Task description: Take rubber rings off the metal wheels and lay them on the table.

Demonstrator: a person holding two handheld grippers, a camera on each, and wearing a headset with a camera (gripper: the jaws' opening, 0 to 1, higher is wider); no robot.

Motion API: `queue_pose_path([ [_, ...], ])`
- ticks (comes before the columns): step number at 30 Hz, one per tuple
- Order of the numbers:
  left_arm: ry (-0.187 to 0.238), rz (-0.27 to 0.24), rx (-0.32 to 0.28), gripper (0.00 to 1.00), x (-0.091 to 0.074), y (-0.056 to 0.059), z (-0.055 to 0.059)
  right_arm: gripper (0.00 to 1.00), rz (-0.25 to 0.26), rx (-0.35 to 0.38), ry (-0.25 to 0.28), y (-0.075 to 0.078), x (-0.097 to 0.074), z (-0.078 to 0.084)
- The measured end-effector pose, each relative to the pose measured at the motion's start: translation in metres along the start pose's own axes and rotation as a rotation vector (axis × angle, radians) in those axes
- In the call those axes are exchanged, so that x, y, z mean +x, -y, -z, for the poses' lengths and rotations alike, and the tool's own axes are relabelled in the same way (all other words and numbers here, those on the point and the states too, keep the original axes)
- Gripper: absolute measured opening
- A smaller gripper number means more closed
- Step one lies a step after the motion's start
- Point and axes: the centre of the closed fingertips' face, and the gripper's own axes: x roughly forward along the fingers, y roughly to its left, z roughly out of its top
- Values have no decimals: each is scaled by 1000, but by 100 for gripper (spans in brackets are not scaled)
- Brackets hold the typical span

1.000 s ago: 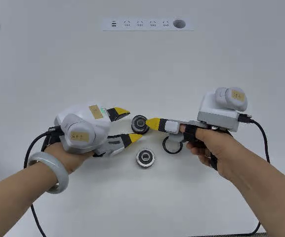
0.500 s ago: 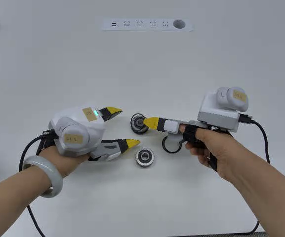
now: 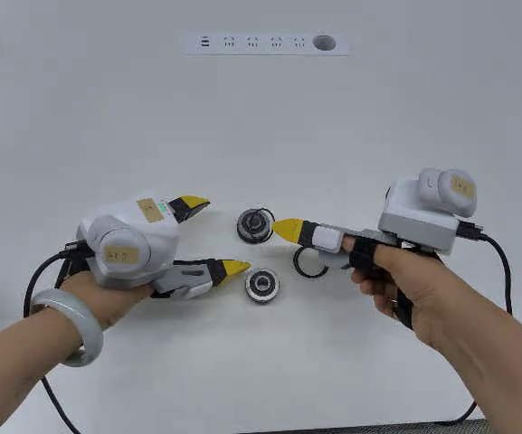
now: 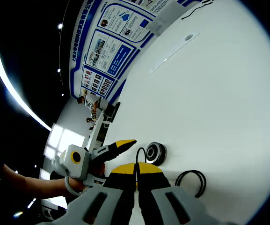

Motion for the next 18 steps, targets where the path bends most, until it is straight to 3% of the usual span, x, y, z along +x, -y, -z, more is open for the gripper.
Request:
queue_pose_path([
  [18,-3,-3,-17,68,-5,4,3,2,66,69,51,23,-36,13],
])
